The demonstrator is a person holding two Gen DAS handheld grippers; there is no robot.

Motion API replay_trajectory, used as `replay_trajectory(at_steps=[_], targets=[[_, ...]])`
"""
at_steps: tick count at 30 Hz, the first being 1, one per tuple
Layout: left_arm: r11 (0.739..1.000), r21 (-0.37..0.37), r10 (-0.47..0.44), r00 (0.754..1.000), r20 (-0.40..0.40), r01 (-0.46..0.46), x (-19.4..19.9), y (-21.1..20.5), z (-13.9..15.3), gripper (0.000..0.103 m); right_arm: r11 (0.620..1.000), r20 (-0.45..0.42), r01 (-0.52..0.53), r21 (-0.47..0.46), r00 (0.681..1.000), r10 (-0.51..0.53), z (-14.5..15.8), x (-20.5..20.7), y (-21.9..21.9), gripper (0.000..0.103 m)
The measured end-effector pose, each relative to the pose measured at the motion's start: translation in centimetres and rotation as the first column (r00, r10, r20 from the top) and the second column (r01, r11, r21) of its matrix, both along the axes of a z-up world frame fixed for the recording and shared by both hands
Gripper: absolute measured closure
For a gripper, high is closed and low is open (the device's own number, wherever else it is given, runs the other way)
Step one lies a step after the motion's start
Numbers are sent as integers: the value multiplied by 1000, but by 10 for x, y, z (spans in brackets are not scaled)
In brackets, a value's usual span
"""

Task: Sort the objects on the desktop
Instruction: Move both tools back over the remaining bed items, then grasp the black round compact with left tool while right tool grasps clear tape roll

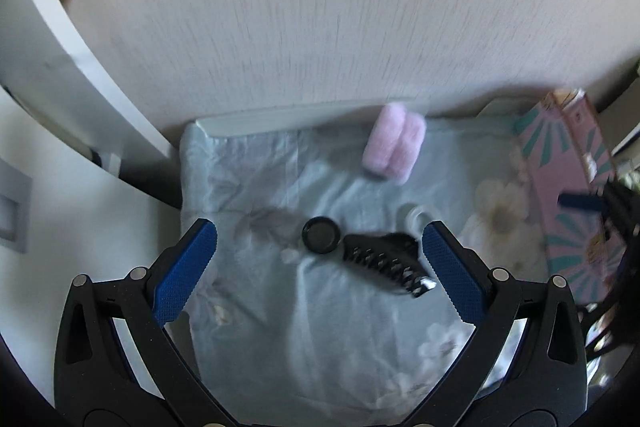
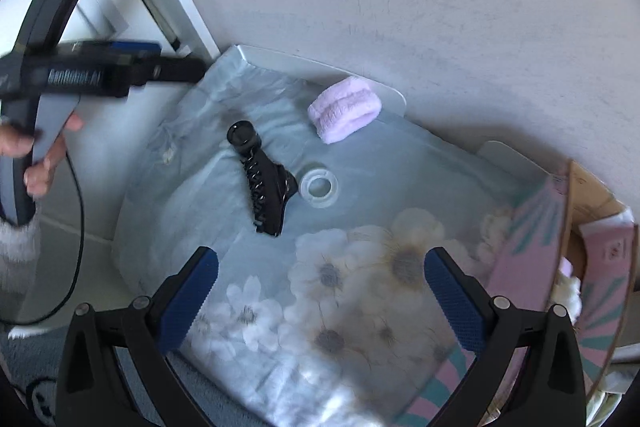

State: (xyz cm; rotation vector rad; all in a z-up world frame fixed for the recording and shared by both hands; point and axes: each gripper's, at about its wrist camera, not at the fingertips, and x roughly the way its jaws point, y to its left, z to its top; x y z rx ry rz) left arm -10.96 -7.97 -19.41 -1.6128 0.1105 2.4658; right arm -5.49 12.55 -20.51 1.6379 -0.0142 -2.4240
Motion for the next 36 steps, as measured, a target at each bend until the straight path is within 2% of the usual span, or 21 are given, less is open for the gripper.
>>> replay_trajectory(at_steps=[5,7,12,19,26,27,30,32,36], targets=[[997,-52,-50,999,9,50,-6,4,-39,3,997,11,-5,79,1000,5,-30,-25,-5,0],[996,-67,-61,998,17,62,-10,4,-55,5,995,27,-21,100,999,18,-43,-33,-6,4],[996,-66,-61,998,36,63,-16,2,-82,11,990,59,-64,122,997,57,-75,-46,-12,10],[998,-40,-52,997,48,54,-18,-5,-98,19,986,68,-105,130,993,97,-97,-59,-20,25],[999,-6,-40,998,52,40,-16,-10,-107,29,981,48,-145,126,989,140,-104,-68,-28,30],[999,-4,-41,998,49,41,-15,-9,-107,31,980,45,-149,131,988,145,-105,-68,-29,34],[999,8,-47,998,50,47,-14,-8,-108,39,978,30,-160,135,987,157,-106,-68,-30,40],[998,25,-53,997,55,52,-13,-7,-110,51,977,22,-165,133,986,164,-105,-69,-30,44],[997,40,-66,996,53,64,-9,-3,-110,63,976,9,-178,129,984,178,-103,-69,-30,60]])
